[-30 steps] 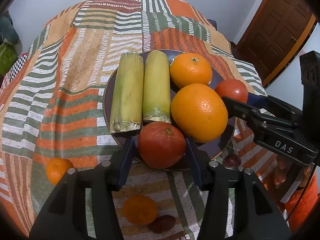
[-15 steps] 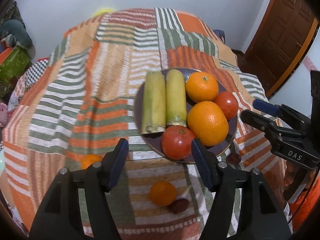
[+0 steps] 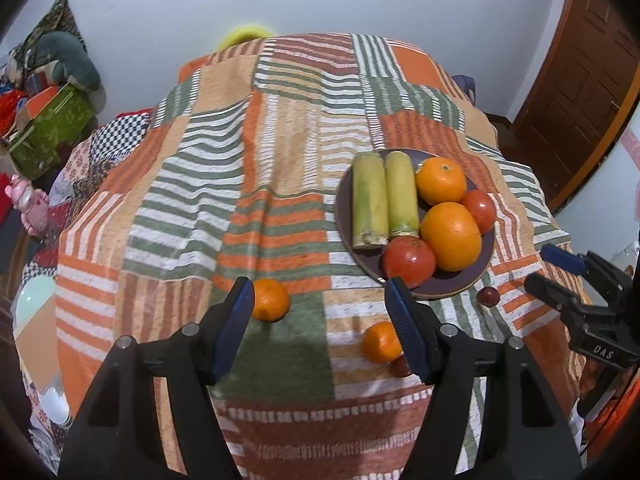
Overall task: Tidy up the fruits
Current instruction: 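Lower the right tool to a tangerine while the left tool approaches another tangerine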
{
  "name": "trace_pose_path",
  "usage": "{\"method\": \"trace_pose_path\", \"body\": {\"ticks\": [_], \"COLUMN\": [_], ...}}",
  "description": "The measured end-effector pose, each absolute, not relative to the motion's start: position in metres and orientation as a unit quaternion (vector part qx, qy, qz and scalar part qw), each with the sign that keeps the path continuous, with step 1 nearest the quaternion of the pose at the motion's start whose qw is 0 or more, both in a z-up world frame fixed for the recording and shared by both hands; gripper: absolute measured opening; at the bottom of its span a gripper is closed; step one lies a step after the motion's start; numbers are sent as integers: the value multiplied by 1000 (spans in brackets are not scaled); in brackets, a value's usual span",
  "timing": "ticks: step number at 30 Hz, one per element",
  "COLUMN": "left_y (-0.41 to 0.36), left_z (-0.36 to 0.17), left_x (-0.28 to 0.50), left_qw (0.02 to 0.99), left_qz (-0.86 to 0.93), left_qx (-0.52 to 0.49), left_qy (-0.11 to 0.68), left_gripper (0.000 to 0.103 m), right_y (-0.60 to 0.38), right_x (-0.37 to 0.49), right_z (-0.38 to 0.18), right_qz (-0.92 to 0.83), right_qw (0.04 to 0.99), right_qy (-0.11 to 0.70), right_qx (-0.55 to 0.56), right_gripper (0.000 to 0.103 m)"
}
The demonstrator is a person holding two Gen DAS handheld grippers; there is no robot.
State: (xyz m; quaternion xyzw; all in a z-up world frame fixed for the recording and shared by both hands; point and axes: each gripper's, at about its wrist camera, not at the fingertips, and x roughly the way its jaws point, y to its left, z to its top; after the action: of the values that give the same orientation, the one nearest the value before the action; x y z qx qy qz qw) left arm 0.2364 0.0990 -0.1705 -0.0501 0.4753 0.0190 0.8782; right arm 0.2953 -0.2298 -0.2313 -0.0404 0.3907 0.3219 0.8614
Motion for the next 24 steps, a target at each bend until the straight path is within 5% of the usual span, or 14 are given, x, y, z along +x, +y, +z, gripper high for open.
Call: {"method": "trace_pose_path", "body": {"ticks": [21,24], "left_y": [163,167], "left_z": [-181,-188], "left_x": [199,198], "left_qw": [877,875], "left_qz": [48,42], "left_qx": [-54,-59], "left_qy": [475,480], "left_gripper": [67,67], "right_y": [-137,-125], "right_x": [282,280], "right_z": [-255,-259], "right_qz": [375,375], "right_qw": [818,812], "right_qy": [434,443], "right_qx": [-46,-54], "right_gripper": [61,51]}}
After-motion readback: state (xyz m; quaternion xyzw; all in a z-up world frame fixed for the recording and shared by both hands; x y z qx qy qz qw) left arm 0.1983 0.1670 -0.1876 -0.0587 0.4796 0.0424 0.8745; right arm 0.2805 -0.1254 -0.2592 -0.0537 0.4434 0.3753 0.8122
